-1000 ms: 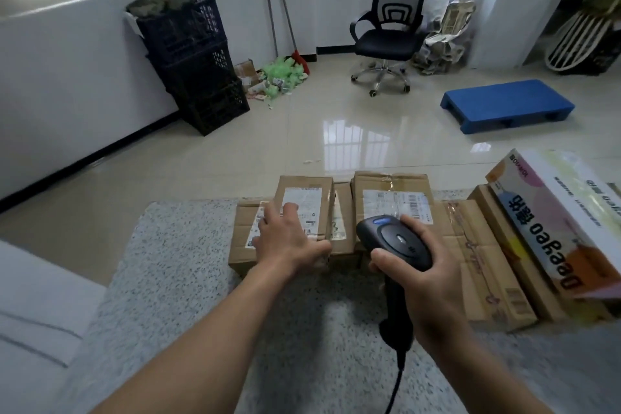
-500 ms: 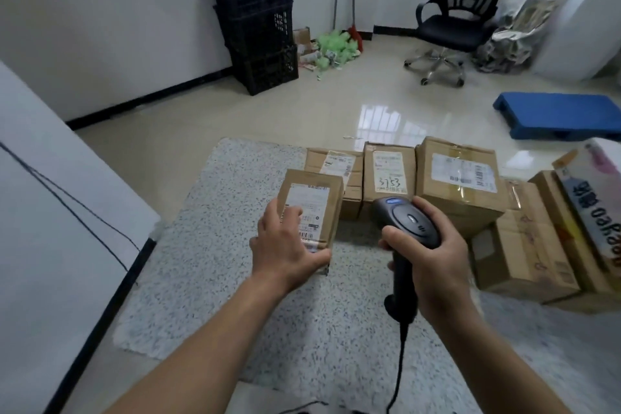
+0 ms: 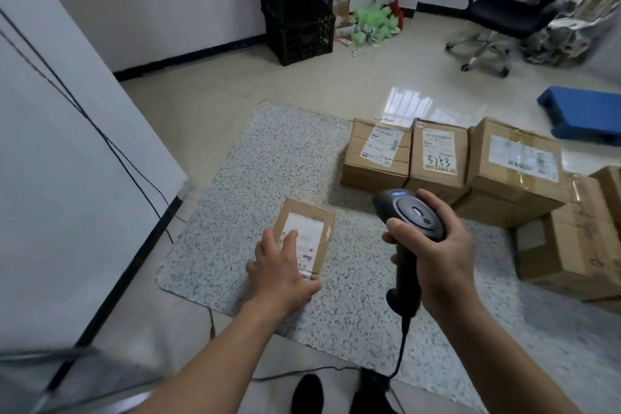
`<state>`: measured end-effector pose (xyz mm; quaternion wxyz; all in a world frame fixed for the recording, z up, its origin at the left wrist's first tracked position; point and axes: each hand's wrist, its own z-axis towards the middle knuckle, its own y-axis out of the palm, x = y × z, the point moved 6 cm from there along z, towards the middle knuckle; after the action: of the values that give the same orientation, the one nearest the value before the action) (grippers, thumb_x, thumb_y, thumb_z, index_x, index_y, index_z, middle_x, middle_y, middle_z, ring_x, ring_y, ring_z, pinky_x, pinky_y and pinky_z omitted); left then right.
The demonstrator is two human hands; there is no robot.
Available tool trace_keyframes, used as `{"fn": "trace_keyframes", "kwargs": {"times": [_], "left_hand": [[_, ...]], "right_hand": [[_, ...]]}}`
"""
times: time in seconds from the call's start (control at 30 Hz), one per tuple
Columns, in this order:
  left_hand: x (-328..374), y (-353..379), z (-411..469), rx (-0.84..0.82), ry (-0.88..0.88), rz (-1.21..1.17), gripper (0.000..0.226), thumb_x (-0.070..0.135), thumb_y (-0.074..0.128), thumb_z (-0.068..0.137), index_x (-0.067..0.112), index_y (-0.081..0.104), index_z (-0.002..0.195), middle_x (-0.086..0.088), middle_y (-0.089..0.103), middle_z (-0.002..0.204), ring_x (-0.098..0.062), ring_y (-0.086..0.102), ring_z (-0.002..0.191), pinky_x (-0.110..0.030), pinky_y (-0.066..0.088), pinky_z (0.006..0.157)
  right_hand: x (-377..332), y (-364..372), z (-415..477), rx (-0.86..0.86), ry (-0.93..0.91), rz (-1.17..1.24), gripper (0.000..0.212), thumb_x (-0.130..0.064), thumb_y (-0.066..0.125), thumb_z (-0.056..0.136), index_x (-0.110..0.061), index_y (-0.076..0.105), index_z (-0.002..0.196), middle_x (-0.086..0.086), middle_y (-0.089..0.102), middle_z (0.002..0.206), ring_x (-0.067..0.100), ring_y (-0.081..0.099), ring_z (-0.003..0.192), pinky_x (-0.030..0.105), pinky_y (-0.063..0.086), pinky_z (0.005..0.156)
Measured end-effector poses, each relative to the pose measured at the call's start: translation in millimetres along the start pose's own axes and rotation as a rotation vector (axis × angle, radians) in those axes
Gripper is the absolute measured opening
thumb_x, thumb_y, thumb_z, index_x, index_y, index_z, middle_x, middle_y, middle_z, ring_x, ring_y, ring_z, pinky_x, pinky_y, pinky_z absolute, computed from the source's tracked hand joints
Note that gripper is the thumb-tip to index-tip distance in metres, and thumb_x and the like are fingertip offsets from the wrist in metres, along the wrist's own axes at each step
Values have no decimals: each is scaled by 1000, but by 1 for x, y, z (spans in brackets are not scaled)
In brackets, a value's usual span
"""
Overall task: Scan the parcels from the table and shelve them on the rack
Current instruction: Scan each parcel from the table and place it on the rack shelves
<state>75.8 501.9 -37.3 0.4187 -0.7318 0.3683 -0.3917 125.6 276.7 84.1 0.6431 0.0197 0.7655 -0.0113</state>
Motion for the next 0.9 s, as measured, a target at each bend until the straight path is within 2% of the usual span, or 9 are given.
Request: {"fn": "trace_keyframes", "kwargs": {"times": [0.1,0.23,0.33,0.43,0.53,0.6,0.7,0.77,0.9], "left_hand": [[-13,11,1,-41,-32,-15,126,69,81,64,27,6,156,-14,2,160,-35,21,144,-51,34,112],[-28,11,5,33,-58,-183,135,56,89,61,21,2,158,-12,24,153,-31,34,135,-44,36,111],[-30,6,8,37,-66,-189,132,52,91,61,18,6,157,-11,37,140,-28,39,124,-38,40,104],[-9,2,2,98,58,-75,115,46,90,65,17,20,152,-5,39,131,-15,36,110,-26,41,93],[32,0,-14,145,282,21,73,35,76,82,22,38,143,-1,40,128,-12,33,105,-22,32,88],[47,1,-19,68,319,-13,62,33,70,85,32,43,140,-1,34,134,-16,32,119,-28,34,94],[54,9,-20,-193,294,-103,58,31,76,80,41,47,128,3,19,150,-26,33,133,-47,41,107],[59,12,-19,-292,301,-86,60,26,80,77,40,45,123,-1,28,145,-25,48,117,-44,52,99],[60,-3,-2,-355,276,-120,67,11,81,73,34,42,121,-2,47,120,-20,60,94,-34,61,77]], "right_hand": [[5,5,-4,-10,13,-11,74,-25,80,62,-27,58,133,9,73,108,45,70,89,35,56,56],[10,6,-7,-13,24,-6,77,-24,80,62,-23,58,135,11,72,108,47,69,90,35,55,56],[11,7,-9,-4,30,6,74,-24,81,61,-26,59,132,12,71,109,48,69,90,36,55,56],[11,7,-12,2,38,11,73,-23,80,61,-27,59,131,13,72,108,50,68,89,37,55,56],[10,3,-14,16,36,17,75,-23,81,61,-25,60,132,11,73,109,46,70,88,40,57,63],[8,-4,-16,30,33,17,76,-24,82,61,-25,59,134,10,73,111,39,73,93,40,57,68],[6,-16,-20,41,38,16,75,-25,80,62,-25,59,133,9,72,111,37,73,92,34,56,60],[6,-23,-22,51,39,24,74,-25,80,62,-26,59,133,8,72,111,36,73,92,33,56,59],[6,-27,-26,52,25,20,78,-25,81,61,-23,59,135,9,72,111,36,73,94,35,56,63]]}}
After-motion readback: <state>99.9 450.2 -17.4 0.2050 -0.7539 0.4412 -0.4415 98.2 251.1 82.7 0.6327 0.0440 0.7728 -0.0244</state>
